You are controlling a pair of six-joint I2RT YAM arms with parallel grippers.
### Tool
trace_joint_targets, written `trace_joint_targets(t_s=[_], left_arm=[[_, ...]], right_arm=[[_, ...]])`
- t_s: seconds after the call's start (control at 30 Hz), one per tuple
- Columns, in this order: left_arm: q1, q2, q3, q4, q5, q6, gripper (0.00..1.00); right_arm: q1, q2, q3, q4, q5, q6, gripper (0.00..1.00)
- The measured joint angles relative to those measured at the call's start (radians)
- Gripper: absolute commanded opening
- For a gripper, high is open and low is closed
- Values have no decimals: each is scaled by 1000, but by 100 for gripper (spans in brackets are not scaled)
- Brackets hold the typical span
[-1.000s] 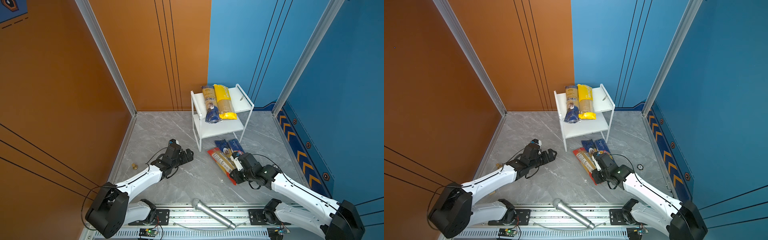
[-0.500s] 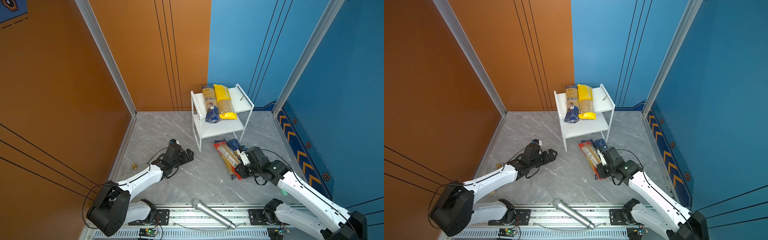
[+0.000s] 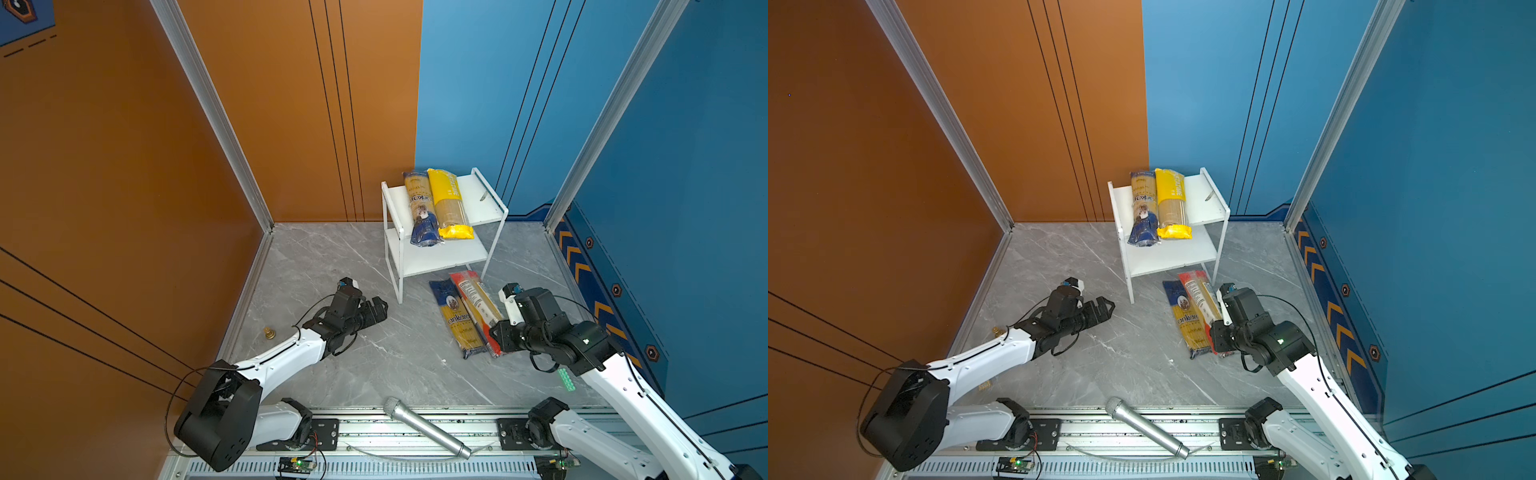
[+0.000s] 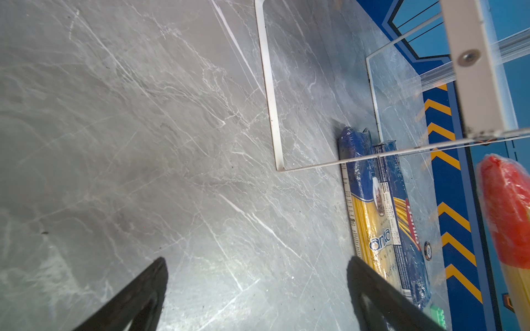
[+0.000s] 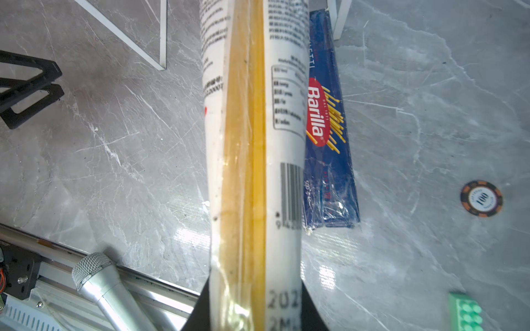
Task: Arrange pasta packages on shelves
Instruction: Pick up the pasta bag from the center of the table, then place the pasta bag on the shelf.
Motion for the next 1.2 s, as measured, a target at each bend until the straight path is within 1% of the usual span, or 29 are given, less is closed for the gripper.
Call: trace_joint_targets(t_s=[0.2,0.43,0.57,0.8,1.2], left_arm=[[5,0,-6,35,22,-1,98],[5,-3,-17,56,34,0,98],[5,-16,-25,58,38,0,98],[6,-26,-27,60,52,0,98],[6,-37,-27,59,53,0,98]], right_arm=[[-46,-39,63,-84,49,10,0],[-147,-50,119,-141,103,11,0],[-193,-38,151,-160,113,6,0],[-254,43,256,-175,125,-46,0],[-388,239,535,-174,122,-159,0]])
